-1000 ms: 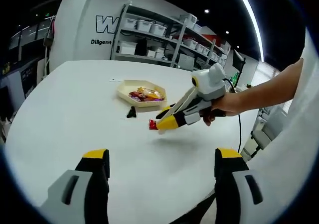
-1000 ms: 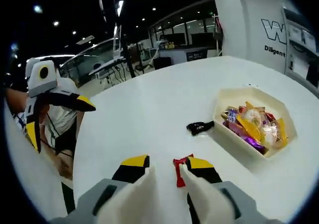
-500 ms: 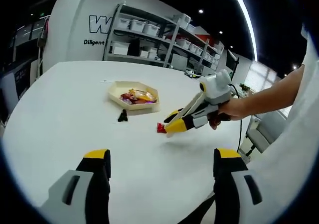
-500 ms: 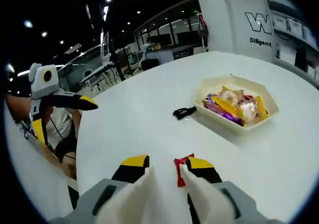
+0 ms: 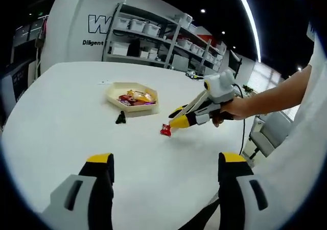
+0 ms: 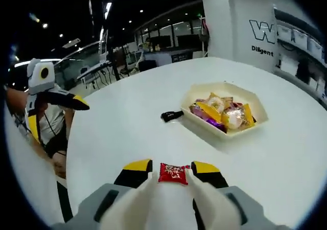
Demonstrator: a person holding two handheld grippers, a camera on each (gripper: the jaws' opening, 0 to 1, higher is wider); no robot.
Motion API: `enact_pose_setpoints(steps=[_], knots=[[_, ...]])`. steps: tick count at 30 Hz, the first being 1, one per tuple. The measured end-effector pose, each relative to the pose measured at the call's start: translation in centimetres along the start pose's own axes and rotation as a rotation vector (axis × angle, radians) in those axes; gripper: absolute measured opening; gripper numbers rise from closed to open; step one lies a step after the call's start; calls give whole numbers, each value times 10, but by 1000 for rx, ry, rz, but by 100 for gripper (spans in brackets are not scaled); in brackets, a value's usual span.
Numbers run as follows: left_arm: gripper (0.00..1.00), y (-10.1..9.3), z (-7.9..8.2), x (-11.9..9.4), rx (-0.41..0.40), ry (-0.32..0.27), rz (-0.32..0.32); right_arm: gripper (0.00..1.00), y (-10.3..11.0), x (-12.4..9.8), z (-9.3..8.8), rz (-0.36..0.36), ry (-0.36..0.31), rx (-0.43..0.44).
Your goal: Place the target food into the container with the food tongs after gripping and lifting it, then release it inside without dropping or visibly crushing the food.
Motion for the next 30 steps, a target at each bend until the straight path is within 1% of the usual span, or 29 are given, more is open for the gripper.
enact_pose_setpoints(steps=[3,5,7,8,9,12,15,18,22,24,27,28,30], knots=[[82,2,-1,-3,-1,0,9,25,0,4,5,2,3,-8],[81,4,-1,-4,-4,0,16,25,0,8,5,-2,20,-11],[81,4,-1,-5,-6,-4,19,25,0,11,1,-12,66,-25],[81,4,-1,-5,-6,-5,20,25,0,12,0,-16,76,-31],[81,4,-1,-6,-7,-5,22,26,2,14,-3,-16,83,-55],[81,5,-1,-6,-10,-4,24,25,1,14,-3,-22,82,-59],[81,5,-1,-5,-10,0,24,21,0,13,-3,-22,101,-85],[81,4,-1,-4,-11,-1,21,18,2,12,-3,-21,98,-67],[80,3,0,-2,-11,1,20,17,0,12,-3,-17,99,-64],[80,3,1,-1,-7,1,16,17,-3,11,-3,-15,82,-24],[80,3,1,0,-6,3,15,17,-5,10,-4,-16,64,14],[80,4,1,0,-5,5,16,17,-5,10,-4,-18,54,48],[80,4,1,0,-5,3,17,18,-8,9,-3,-24,48,68]])
Point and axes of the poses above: the point that each gripper's makers call its tool centre point, and the gripper's own axes: x roughly forward along the fingers, y roughly to its left, z roughly out of its top, the point moved 10 cm from there along -x, roughly backward along the fingers, and after that the axes turned 11 degrees about z, right-handed, at the moved point
